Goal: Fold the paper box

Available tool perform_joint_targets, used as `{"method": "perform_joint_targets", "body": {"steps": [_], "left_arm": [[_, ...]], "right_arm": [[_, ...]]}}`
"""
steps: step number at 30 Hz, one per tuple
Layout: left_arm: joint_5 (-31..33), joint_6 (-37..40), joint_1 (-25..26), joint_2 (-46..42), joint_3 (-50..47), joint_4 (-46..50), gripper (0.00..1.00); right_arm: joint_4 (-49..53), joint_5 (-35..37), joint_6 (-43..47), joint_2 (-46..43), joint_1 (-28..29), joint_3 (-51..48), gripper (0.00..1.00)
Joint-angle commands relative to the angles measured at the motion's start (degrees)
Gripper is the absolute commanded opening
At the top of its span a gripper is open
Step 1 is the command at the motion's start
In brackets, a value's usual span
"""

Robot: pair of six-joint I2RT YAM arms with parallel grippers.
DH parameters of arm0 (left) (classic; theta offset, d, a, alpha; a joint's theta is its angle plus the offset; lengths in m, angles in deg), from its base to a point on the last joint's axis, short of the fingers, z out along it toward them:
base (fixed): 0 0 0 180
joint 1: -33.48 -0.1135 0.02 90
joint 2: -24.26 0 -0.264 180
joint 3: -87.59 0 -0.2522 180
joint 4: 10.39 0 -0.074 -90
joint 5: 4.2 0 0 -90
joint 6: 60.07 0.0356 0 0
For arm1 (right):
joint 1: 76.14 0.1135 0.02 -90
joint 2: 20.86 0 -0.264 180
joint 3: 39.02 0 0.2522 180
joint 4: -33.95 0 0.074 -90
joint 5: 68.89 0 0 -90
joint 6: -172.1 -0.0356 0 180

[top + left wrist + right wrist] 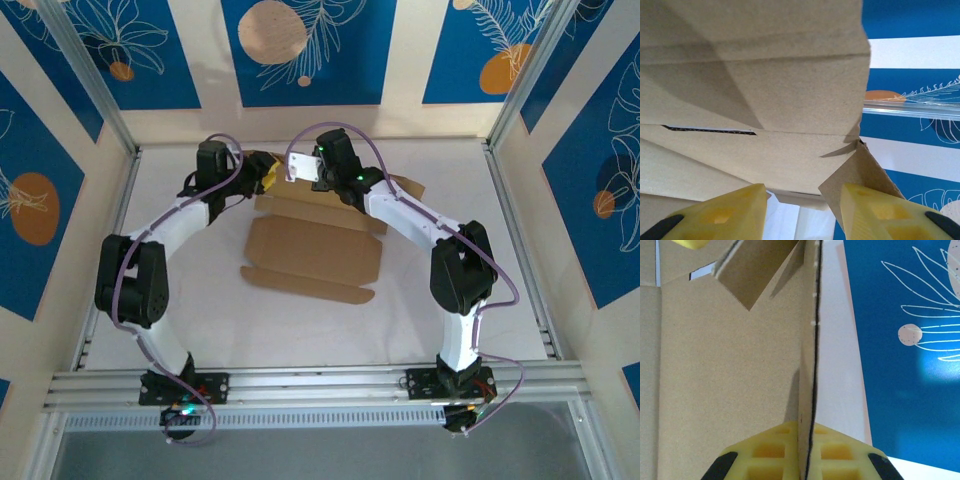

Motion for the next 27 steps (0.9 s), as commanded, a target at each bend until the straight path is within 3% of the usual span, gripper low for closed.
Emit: {"method": "perform_joint_targets", "body": {"steps": [1,6,9,14,19,27], "left_arm": [[-0.73,1.13,0.0,-2.31,-1.44,-1.91,0.43],[1.02,5.86,-3.67,-9.06,-5.82,2.94,0.44],[1.51,10.84,-4.88,-11.06,-4.38,10.35,0.43],[2.78,15.37,-5.12,-13.12,-2.3,14.98,0.43],[2.65,16.56,-5.16,-12.02,0.93,17.15,0.51],[-1.17,12.22,-2.14,-5.86,4.45,14.45,0.53]], "right_arm": [[-1.9,-2.47,0.26,-1.07,1.29,-0.43,0.0],[-2.54,-2.92,0.69,-2.39,0.23,-1.44,0.0],[-3.18,-3.24,1.57,-2.75,0.17,-2.41,0.0],[-3.79,-3.64,2.46,-3.06,0.51,-3.65,0.0],[-4.46,-3.49,3.51,-3.1,1.04,-4.17,0.0],[-4.28,-3.21,3.7,-2.19,1.98,-3.35,0.0]]}}
